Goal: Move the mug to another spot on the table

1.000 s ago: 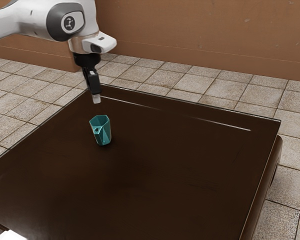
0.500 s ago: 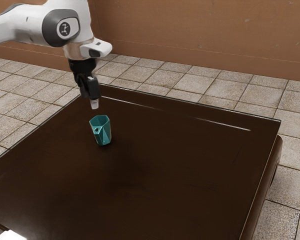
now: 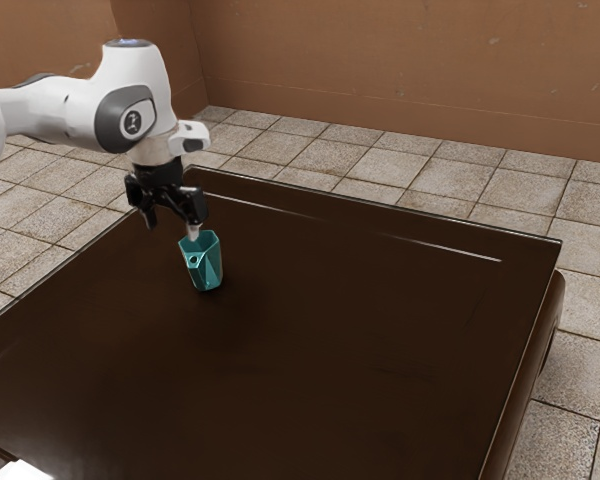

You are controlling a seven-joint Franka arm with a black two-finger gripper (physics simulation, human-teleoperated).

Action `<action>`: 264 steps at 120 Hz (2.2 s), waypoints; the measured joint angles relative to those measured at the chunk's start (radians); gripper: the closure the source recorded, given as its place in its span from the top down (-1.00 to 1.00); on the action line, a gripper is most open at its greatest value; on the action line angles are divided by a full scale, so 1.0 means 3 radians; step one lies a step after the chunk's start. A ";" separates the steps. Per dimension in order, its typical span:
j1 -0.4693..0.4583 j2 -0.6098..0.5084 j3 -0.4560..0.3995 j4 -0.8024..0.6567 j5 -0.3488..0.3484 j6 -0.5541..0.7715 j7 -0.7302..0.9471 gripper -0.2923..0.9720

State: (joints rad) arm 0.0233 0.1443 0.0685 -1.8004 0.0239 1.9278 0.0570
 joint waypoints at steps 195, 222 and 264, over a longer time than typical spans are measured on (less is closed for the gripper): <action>-0.0085 0.0419 0.0025 -0.0770 0.0964 0.2317 -0.2414 -0.51; -0.0282 0.0067 0.0029 -0.1483 0.1269 0.2732 -0.2768 -0.61; -0.0555 -0.0058 -0.0057 -0.1806 0.1305 0.3120 -0.3137 -0.63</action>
State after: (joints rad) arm -0.1434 0.1269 0.0513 -2.3422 0.4153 2.8638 -0.8840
